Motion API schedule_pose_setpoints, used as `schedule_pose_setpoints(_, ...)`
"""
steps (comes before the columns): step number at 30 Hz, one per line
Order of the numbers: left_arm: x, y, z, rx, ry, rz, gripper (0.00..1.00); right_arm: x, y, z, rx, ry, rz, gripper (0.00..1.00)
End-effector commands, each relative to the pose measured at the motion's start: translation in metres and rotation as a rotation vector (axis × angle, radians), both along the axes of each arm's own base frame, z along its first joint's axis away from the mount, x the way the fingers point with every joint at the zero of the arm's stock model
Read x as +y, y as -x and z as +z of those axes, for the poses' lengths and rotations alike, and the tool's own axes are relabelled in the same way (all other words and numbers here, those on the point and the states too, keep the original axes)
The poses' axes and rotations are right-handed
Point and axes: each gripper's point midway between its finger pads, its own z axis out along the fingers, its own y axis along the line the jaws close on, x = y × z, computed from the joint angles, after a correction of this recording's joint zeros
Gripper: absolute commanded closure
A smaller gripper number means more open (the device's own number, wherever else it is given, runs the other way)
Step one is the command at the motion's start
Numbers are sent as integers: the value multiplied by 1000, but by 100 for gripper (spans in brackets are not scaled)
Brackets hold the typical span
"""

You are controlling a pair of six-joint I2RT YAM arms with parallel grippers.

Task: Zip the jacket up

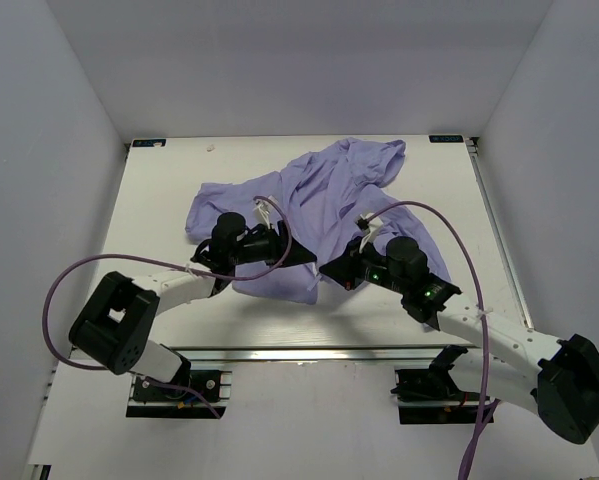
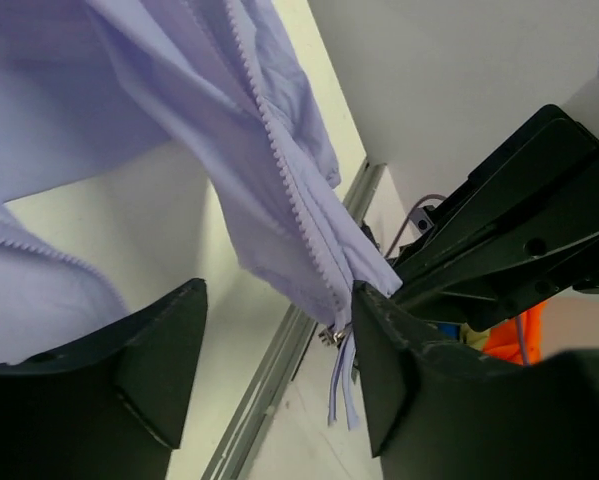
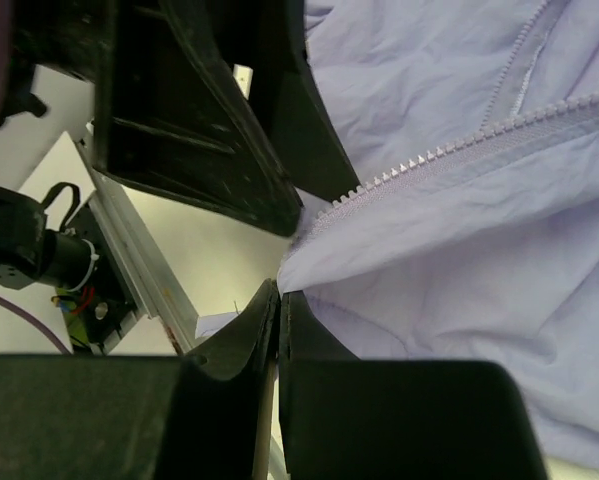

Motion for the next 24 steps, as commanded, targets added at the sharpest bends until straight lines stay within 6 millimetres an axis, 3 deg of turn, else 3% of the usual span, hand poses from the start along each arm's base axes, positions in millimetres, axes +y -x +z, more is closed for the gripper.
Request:
schedule_pose_setpoints(1,-14,5,27,-66,92,-77,32,8,0,22,-49,-71,36,100)
schedule_pose_setpoints(8,-31,3,21,-57,108,-126,40,8,-2,11,-6,-54,24,100)
schedule_pose_setpoints(11,-39,7,20,-47,122,-170,61,5,-4,8,3,-44,-1,100)
schedule_pose_setpoints(12,-42,8,21,-49,126,-178,78,4,-5,7,7,-41,-7,100)
schedule_pose_setpoints(14,-44,8,19,-44,124,-183,99,-1,-5,0,34,-6,-31,100)
schedule_pose_setpoints(17,-44,10,22,-68,136,-193,100,-14,-1,-15,87,60,-72,83)
schedule_pose_setpoints(18,-44,12,24,-77,140,-198,100,-18,3,-21,102,75,-78,73)
schedule_pose_setpoints(19,-45,14,26,-91,144,-207,100,-22,6,-24,112,89,-83,58)
schedule_pose_setpoints(24,-54,22,39,-204,109,-252,100,-40,26,-26,147,140,-72,32)
